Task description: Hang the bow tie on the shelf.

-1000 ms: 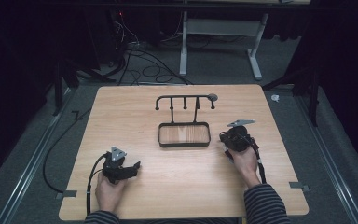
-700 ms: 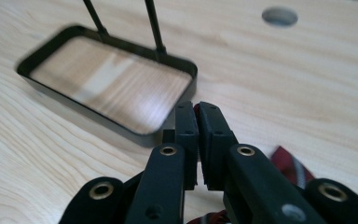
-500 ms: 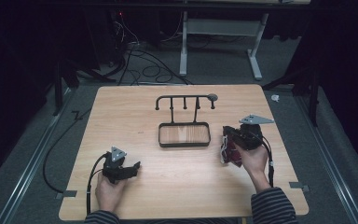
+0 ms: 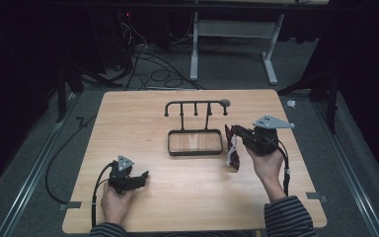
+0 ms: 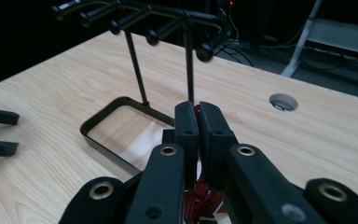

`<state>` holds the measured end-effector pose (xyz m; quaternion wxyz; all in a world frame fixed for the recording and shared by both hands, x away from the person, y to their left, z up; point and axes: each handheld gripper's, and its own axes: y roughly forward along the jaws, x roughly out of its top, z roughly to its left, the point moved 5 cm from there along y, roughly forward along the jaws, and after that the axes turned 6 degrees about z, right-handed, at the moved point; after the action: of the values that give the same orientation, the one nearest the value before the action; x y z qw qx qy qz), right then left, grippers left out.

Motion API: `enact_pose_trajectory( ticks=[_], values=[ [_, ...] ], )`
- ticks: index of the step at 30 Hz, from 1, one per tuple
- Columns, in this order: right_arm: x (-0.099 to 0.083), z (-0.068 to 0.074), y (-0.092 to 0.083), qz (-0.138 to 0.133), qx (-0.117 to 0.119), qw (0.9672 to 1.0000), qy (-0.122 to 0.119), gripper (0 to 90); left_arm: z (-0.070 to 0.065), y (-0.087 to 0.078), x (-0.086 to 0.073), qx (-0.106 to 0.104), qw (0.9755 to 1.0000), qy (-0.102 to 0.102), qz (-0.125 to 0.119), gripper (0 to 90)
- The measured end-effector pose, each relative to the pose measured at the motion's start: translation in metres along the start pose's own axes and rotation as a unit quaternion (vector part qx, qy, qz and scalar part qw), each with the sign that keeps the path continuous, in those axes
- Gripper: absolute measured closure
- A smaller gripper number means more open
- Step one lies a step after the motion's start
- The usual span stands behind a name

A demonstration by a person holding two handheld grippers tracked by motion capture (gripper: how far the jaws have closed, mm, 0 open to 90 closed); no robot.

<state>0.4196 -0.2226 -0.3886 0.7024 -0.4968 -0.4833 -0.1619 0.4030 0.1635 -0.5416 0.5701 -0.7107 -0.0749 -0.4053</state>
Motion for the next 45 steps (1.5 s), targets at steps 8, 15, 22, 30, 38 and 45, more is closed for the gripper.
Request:
enact_pose_trajectory(
  ticks=[8, 15, 22, 30, 38, 45],
  values=[
    [0.012, 0.009, -0.002, -0.015, 0.016, 0.9997, -0.006, 88.9, 0.0, 0.0, 0.0, 0.0, 1.0, 0.0, 0.0, 22.9],
    [0.022, 0.017, -0.002, -0.022, 0.028, 0.9993, -0.01, 88.9, 0.0, 0.0, 0.0, 0.0, 1.0, -0.001, -0.001, 22.9],
    [0.031, 0.026, 0.003, -0.026, 0.041, 0.9988, -0.012, 88.8, 0.0, 0.0, 0.0, 0.0, 1.0, -0.001, -0.001, 22.9],
    [0.041, 0.033, 0.011, -0.026, 0.053, 0.9982, -0.012, 88.8, 0.0, 0.0, 0.0, 0.0, 1.0, -0.001, -0.001, 22.9],
    [0.05, 0.039, 0.019, -0.026, 0.063, 0.9977, -0.009, 88.8, 0.0, 0.0, 0.0, 0.0, 1.0, 0.0, -0.001, 22.9],
    [0.059, 0.043, 0.026, -0.024, 0.06, 0.9978, -0.015, 88.7, 0.0, 0.0, 0.0, 0.0, 1.0, -0.001, -0.001, 22.9]
  ],
)
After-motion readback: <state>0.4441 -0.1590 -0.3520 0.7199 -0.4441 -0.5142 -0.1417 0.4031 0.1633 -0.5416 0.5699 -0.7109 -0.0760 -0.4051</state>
